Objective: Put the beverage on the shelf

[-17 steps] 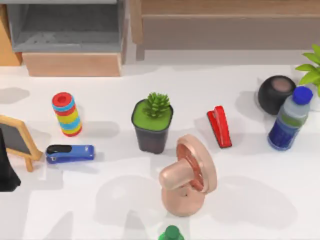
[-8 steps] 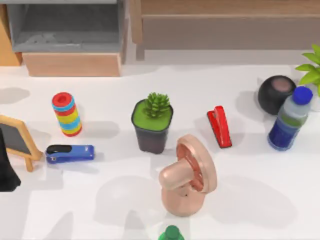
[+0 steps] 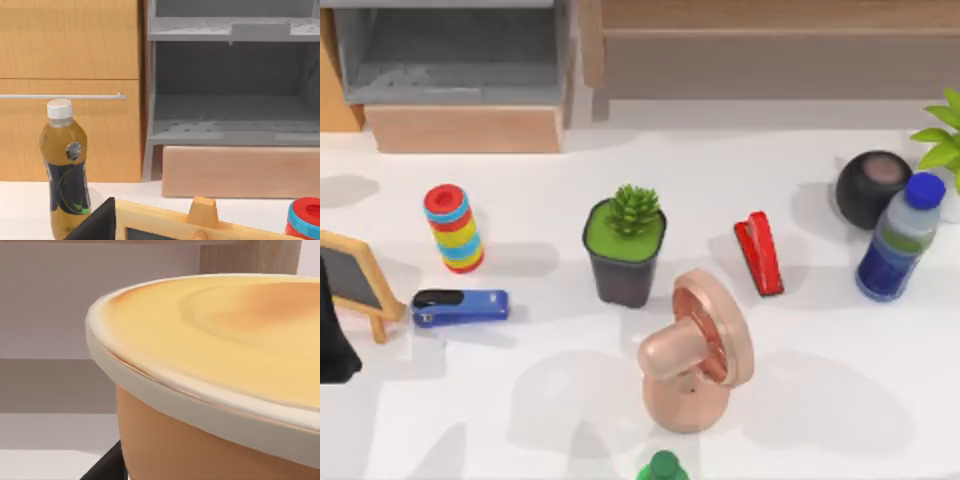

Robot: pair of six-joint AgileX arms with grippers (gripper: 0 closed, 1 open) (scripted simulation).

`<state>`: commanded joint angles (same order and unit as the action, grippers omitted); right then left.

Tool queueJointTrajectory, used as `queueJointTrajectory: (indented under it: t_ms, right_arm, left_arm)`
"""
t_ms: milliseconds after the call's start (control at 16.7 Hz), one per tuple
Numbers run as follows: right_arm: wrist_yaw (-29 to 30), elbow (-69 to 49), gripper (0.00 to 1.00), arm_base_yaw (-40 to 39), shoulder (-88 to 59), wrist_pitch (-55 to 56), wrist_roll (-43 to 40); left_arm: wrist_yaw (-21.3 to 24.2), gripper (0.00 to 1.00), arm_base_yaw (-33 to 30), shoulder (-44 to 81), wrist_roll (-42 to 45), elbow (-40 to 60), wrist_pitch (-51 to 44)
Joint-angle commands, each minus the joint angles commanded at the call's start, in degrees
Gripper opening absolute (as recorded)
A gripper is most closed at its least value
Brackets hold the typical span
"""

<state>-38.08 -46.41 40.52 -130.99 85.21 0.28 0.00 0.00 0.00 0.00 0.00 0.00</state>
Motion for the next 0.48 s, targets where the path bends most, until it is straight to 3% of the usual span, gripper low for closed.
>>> queueJointTrajectory:
  t_ms: [480]
  right_arm:
    - [0.0, 0.0, 0.17, 0.0, 0.0, 0.0, 0.0]
  left_arm:
    - [0.0, 1.00, 0.0, 0.0, 0.0, 0.0, 0.0]
